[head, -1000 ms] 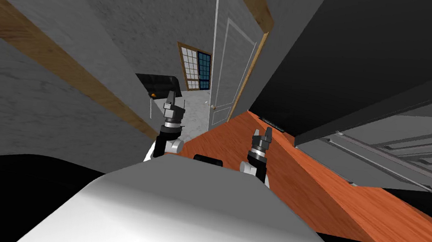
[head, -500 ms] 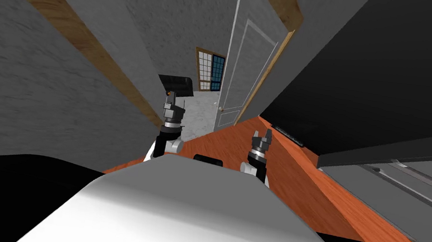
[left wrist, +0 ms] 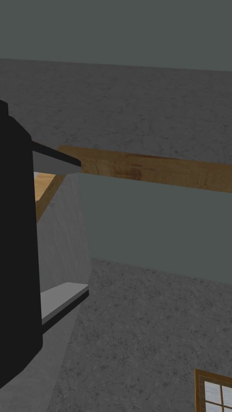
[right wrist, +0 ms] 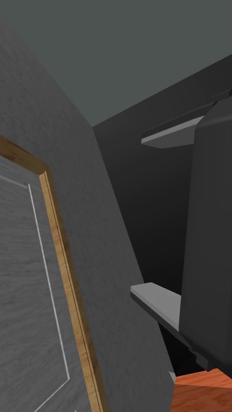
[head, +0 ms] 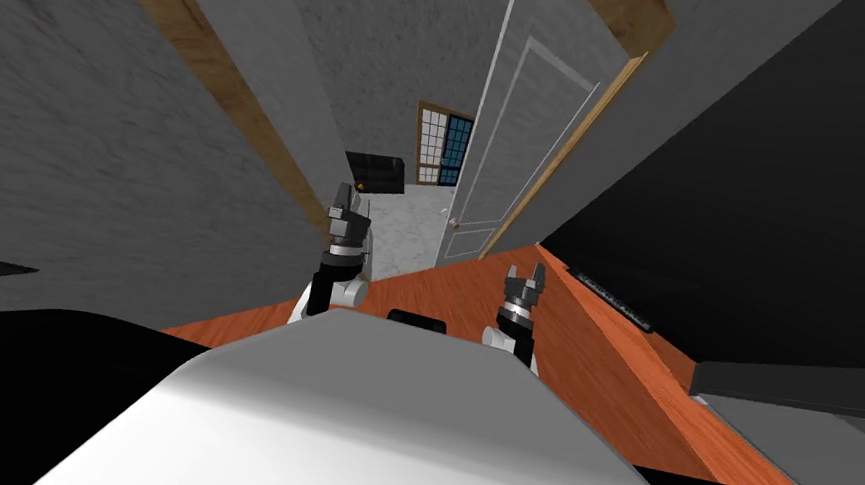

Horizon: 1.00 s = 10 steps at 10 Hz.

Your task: Push the door open

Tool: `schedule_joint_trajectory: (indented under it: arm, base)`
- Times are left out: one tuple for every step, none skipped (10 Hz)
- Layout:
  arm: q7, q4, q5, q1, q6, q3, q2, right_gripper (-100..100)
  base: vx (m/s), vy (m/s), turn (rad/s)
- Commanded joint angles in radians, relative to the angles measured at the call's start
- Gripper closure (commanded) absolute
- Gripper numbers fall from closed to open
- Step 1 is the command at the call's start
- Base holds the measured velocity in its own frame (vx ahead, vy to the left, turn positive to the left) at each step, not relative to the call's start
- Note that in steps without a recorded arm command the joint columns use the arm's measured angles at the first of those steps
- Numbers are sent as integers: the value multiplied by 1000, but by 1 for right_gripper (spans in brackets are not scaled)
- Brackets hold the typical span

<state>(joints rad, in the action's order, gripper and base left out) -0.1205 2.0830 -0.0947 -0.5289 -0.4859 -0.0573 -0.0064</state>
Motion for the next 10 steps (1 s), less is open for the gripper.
schedule_joint_trajectory:
  arm:
    - [-26,-25,-25,0,-13,-8,-7,-100]
    - [-35,-34,-35,1,-18,-12,-10,-100]
    - [-54,-53,-54,2,-28,-19,-16,-100]
    - [-63,-63,-63,3,-33,-22,-19,-100]
    - [-84,-85,-85,4,-44,-30,-25,-100]
    - [-105,-107,-107,6,-55,-38,-30,-100]
    - [-127,-129,-129,7,-66,-46,-36,-100]
    - [-137,-140,-140,8,-71,-50,-38,-100]
    - [-160,-163,-163,9,-83,-58,-43,-100]
    - [-172,-176,-176,10,-89,-63,-45,-100]
  base:
    - [41,-71,347]
    - [43,-69,255]
    - [43,-64,326]
    - [43,-74,262]
    - [45,-84,426]
    - [44,-103,435]
    - [36,-121,377]
    - [33,-109,276]
    - [42,-106,340]
    - [31,-100,237]
